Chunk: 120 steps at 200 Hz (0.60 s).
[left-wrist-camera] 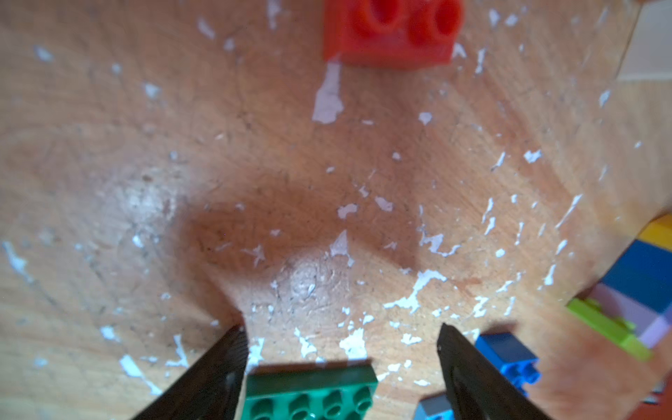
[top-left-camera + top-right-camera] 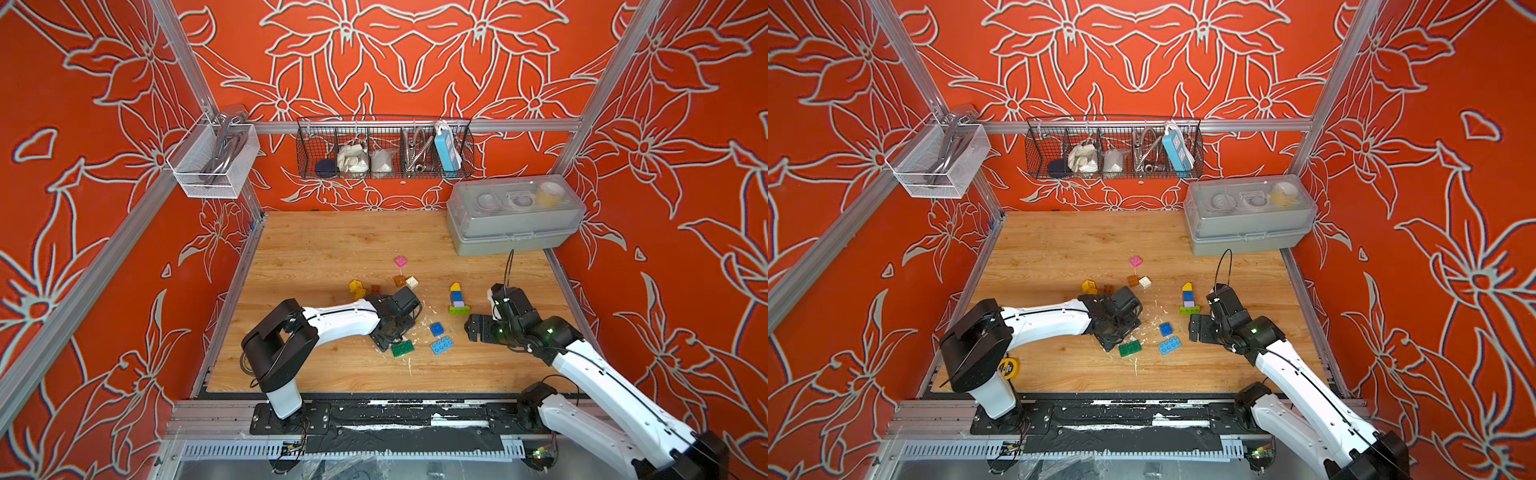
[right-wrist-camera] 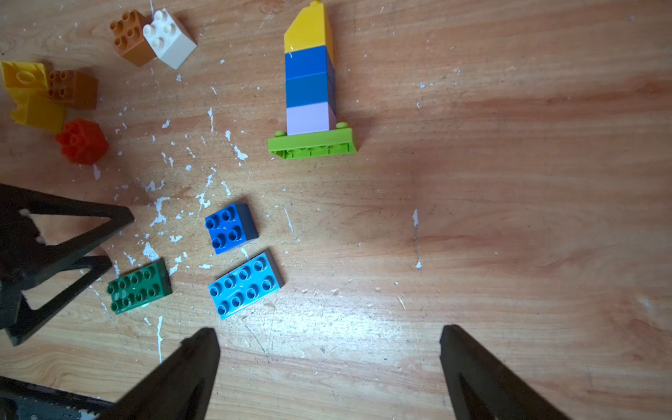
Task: Assemble the number 1 with lego
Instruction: Pick up the lego brick from the center of the board.
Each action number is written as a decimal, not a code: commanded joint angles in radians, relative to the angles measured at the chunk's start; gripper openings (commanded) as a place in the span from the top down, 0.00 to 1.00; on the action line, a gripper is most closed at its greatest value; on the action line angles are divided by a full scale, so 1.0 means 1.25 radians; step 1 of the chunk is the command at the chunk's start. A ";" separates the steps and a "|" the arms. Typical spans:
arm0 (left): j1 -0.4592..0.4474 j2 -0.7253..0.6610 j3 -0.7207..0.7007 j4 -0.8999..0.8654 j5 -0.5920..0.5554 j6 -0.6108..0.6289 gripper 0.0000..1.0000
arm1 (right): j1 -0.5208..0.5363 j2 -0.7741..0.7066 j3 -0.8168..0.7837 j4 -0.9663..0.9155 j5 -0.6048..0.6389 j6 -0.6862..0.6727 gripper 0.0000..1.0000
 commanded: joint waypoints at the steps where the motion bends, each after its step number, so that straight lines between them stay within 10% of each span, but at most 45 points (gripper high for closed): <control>1: -0.016 -0.007 0.019 -0.131 -0.009 0.095 0.15 | 0.010 0.002 0.020 -0.017 -0.003 0.000 0.00; 120: -0.120 0.191 0.257 -0.367 -0.007 0.036 0.02 | 0.071 0.003 0.029 -0.029 0.023 0.010 0.00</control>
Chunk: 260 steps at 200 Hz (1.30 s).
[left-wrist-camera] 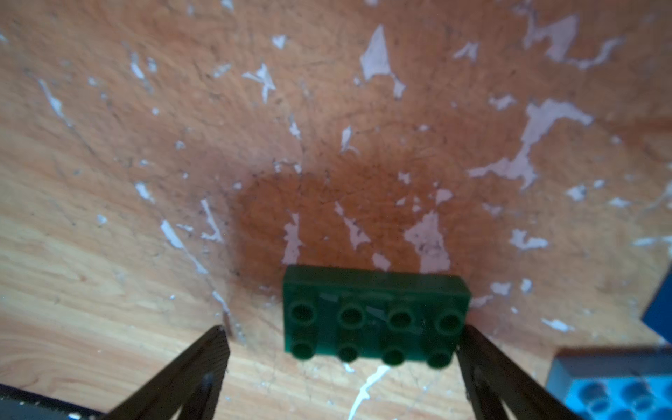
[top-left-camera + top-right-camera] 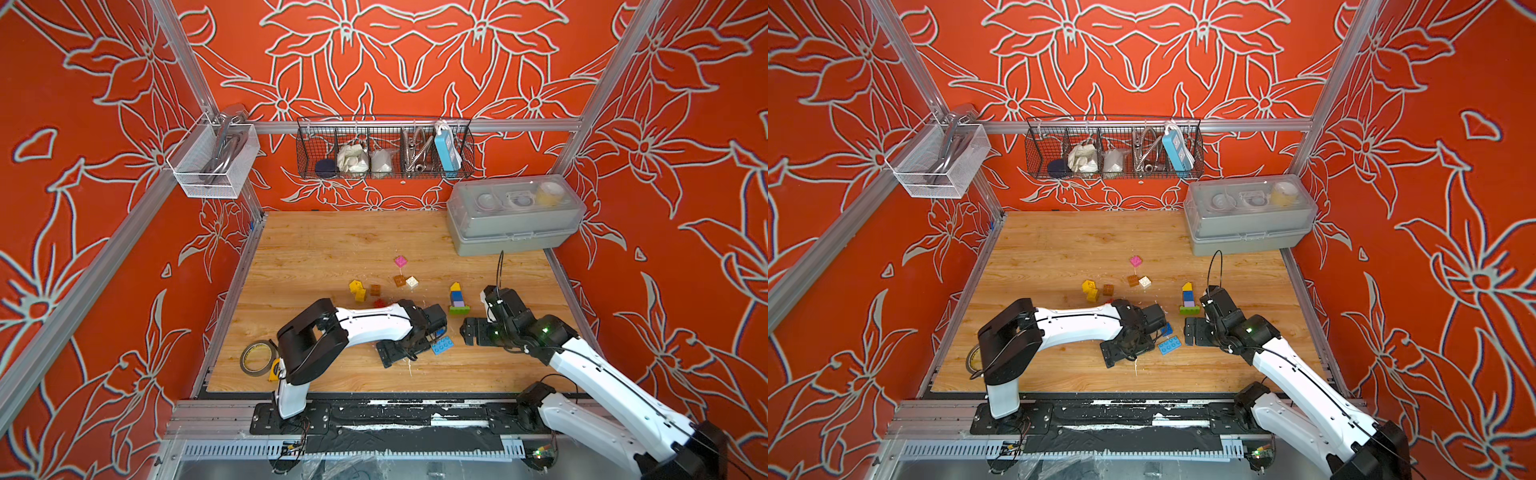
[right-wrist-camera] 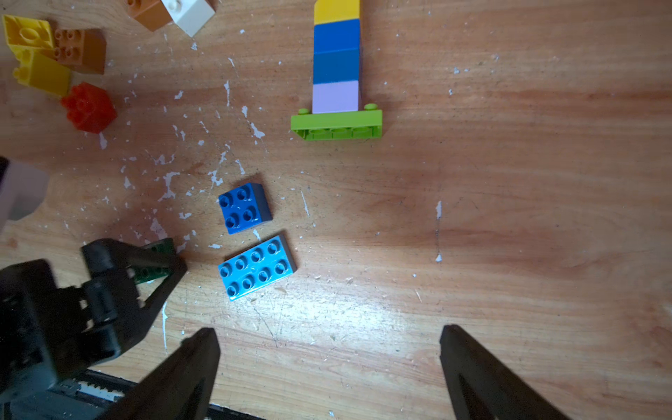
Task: Assemble the number 1 with lego
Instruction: Pick up the lego brick from the center of the board.
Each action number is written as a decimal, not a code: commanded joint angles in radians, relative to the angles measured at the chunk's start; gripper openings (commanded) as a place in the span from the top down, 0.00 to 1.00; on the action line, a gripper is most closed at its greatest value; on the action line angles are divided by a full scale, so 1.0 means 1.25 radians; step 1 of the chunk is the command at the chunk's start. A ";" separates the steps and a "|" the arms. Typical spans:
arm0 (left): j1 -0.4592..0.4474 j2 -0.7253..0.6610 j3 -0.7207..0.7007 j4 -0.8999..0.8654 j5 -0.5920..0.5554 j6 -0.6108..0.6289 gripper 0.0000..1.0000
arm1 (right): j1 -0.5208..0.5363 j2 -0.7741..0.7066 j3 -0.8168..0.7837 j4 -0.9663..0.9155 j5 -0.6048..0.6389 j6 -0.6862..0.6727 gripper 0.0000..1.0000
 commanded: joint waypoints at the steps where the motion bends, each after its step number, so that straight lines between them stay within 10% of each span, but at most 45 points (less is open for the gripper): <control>1: 0.011 0.029 0.045 -0.073 0.000 0.015 0.02 | 0.015 -0.012 0.019 -0.022 0.023 0.008 0.00; 260: 0.080 0.039 0.043 -0.106 -0.055 0.430 0.44 | 0.038 0.008 0.055 -0.054 0.054 0.020 0.00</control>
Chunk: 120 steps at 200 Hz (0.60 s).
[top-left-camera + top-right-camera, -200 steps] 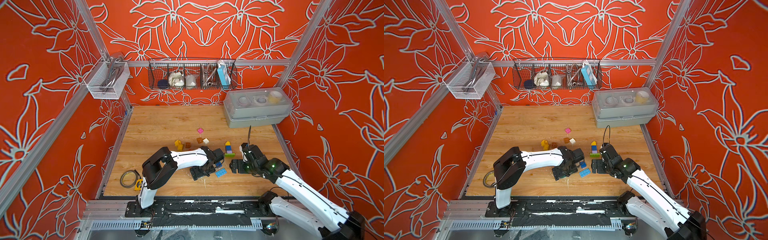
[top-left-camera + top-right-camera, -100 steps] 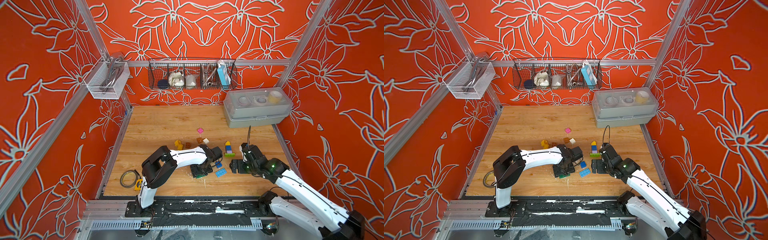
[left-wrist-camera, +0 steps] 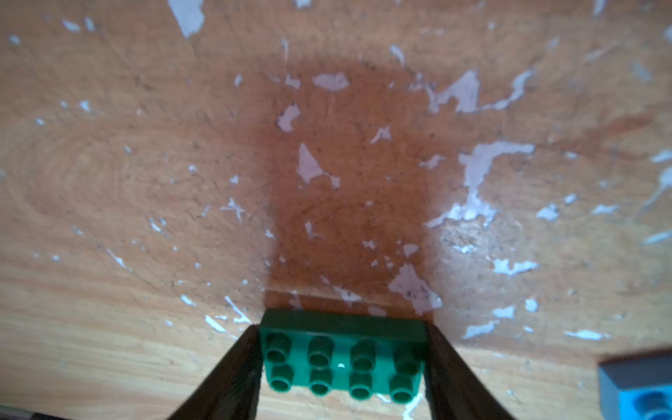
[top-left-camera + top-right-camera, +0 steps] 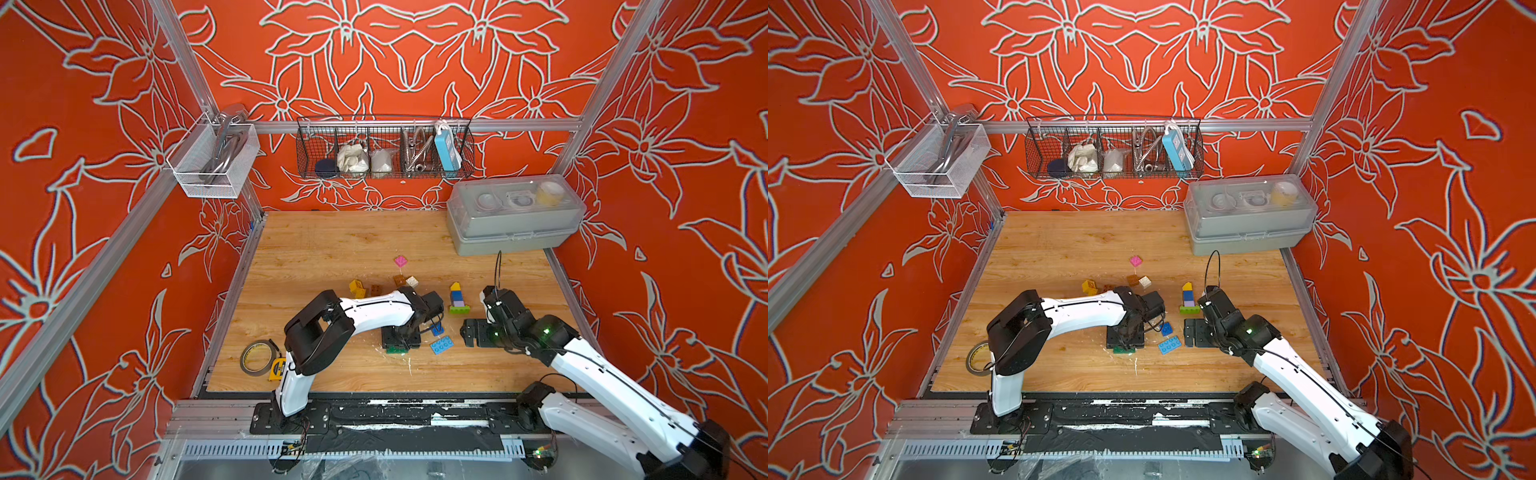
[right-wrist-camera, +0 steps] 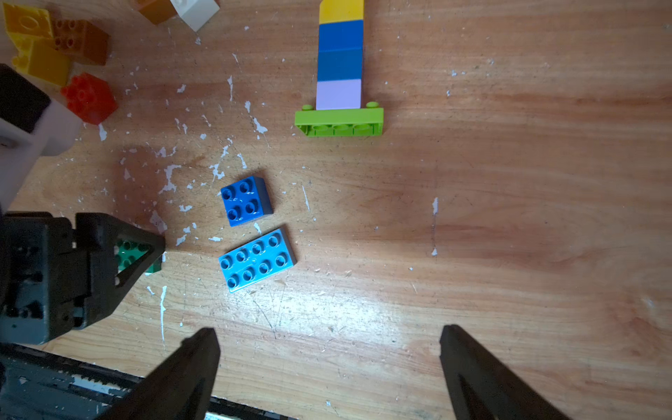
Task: Assemble the number 1 with lego
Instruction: Pick up the lego brick from the center of the board, then place the lego brick at the center of the board.
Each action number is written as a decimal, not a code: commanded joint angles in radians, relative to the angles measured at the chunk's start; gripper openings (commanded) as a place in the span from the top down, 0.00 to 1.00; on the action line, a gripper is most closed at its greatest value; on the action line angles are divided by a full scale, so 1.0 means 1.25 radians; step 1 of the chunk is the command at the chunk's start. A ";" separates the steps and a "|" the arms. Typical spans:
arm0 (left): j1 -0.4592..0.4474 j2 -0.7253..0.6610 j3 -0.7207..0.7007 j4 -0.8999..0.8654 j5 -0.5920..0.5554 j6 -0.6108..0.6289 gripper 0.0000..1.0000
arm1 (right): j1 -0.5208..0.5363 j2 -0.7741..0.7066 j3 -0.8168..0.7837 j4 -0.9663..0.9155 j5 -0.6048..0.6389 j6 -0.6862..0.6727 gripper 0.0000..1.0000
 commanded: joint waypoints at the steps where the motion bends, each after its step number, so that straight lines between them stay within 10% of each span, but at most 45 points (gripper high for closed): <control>1: 0.016 0.001 -0.012 -0.029 -0.044 0.075 0.44 | 0.009 0.007 0.032 -0.021 0.024 0.011 0.00; 120: 0.147 -0.035 -0.006 0.067 -0.017 0.193 0.44 | 0.025 0.064 0.051 -0.019 0.029 0.026 0.00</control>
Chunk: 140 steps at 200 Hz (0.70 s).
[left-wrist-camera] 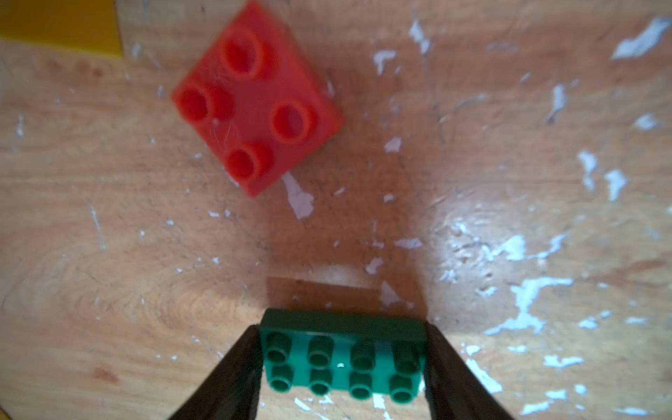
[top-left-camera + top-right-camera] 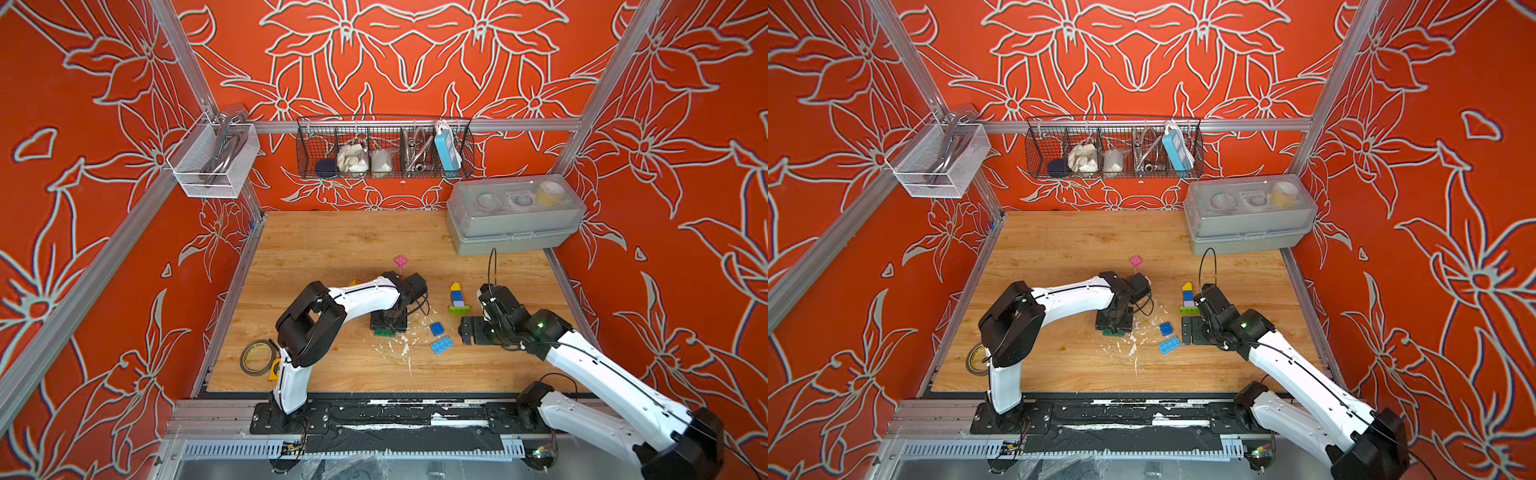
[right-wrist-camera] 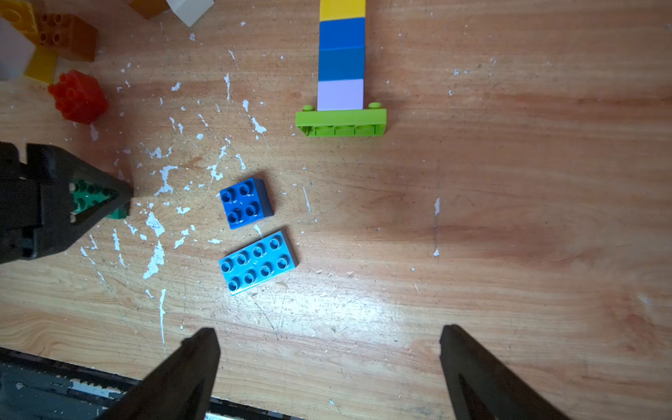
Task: Assemble the number 1 with lego
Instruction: Place the lego brick at the center of the board.
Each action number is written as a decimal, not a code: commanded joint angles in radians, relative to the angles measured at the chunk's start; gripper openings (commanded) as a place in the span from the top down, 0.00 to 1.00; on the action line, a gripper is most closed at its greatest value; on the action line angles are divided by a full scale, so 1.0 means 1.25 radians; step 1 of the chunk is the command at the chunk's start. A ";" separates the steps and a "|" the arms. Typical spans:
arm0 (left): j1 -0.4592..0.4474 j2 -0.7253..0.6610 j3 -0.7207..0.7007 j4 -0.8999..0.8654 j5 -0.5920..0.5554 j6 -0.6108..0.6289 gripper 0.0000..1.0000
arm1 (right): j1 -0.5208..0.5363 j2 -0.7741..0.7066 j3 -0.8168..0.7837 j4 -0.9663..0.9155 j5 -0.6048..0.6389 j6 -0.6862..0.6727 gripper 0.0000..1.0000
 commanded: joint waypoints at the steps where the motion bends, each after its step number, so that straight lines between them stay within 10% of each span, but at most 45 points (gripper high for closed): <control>1: 0.023 -0.020 -0.003 0.027 0.021 0.011 0.44 | 0.009 0.011 0.026 -0.013 0.019 0.011 0.00; 140: 0.043 -0.143 -0.024 0.039 0.060 0.020 0.09 | 0.008 -0.016 0.056 -0.018 0.049 -0.012 0.00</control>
